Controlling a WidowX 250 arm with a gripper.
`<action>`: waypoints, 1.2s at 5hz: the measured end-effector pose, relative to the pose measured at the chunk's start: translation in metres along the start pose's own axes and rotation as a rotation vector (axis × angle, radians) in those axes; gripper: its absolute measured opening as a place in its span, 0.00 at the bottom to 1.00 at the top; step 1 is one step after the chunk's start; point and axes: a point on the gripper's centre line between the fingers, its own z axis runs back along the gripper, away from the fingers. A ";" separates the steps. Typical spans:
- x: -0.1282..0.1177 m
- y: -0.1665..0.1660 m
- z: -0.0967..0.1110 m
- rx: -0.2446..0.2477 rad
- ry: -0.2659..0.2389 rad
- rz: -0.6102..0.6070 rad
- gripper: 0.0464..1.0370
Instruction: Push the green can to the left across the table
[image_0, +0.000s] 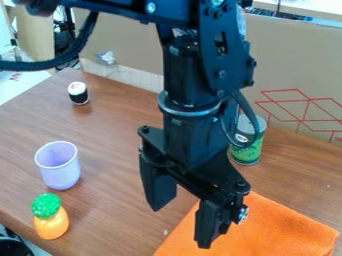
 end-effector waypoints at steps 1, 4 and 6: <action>-0.001 0.001 -0.003 0.003 0.015 0.002 0.96; 0.072 -0.005 -0.002 -0.021 -0.108 0.057 0.96; 0.131 -0.001 -0.007 0.002 -0.090 0.059 0.96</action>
